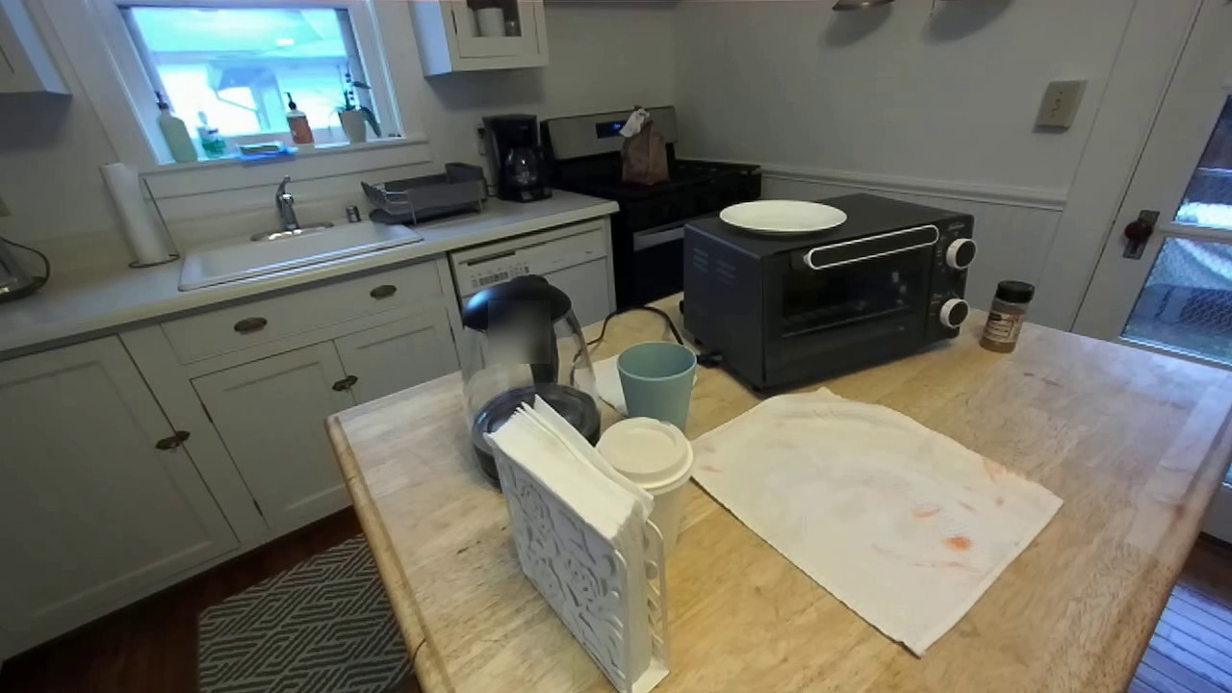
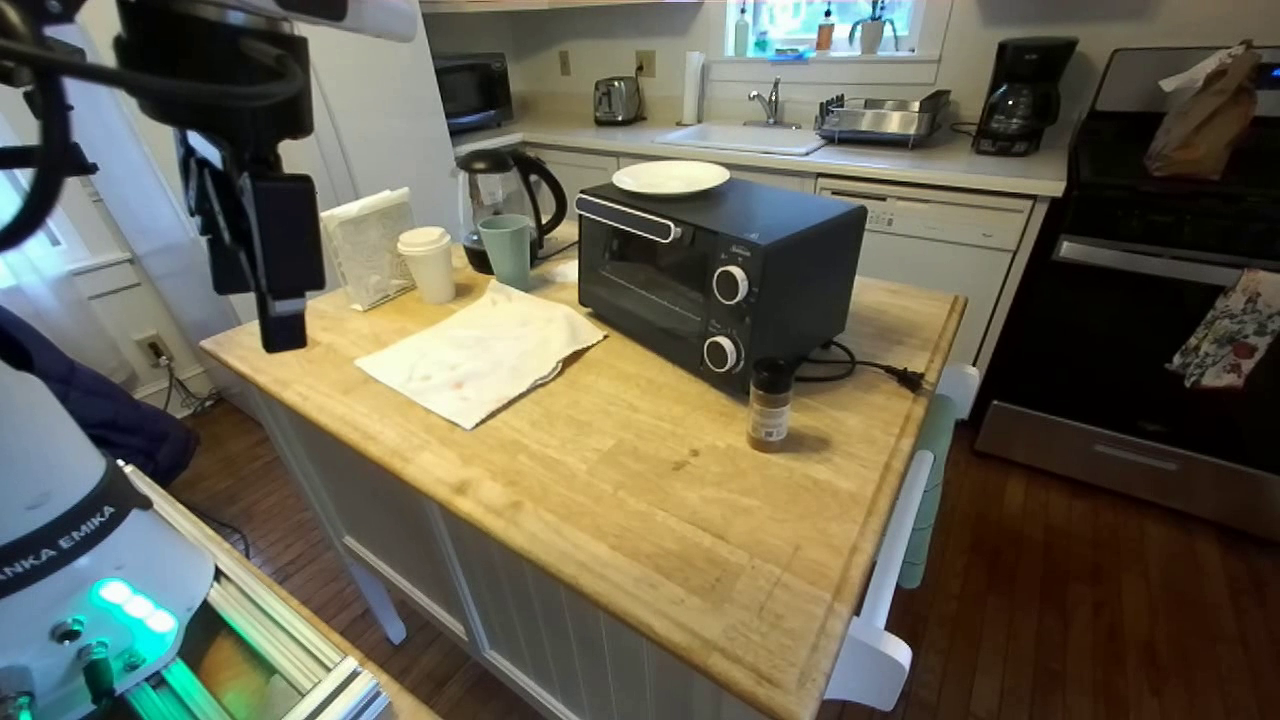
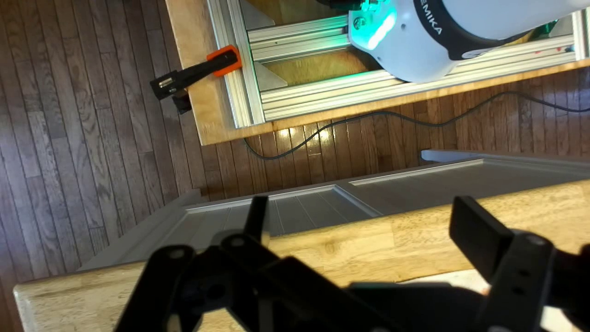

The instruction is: Put the container with a black lid on the white plate on top of the microwave

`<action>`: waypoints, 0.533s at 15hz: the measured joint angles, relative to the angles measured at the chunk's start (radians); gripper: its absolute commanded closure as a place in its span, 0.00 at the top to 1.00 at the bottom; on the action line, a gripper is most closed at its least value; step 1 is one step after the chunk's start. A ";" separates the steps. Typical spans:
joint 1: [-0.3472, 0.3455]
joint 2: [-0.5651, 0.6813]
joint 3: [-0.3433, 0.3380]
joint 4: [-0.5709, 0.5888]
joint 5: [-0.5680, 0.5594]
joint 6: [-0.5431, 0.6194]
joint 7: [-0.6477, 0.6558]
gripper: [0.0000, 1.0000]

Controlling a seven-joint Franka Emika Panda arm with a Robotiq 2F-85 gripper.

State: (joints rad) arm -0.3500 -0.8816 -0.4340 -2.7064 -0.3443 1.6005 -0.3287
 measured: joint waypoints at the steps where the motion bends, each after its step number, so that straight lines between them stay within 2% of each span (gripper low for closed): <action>1: 0.000 0.000 -0.002 0.000 0.002 0.002 0.001 1.00; 4: -0.001 0.030 -0.052 0.041 0.005 0.090 0.025 1.00; 8: 0.013 0.173 -0.168 0.188 0.036 0.324 0.028 1.00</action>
State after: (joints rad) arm -0.3369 -0.7083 -0.6019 -2.5181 -0.3081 1.9240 -0.3003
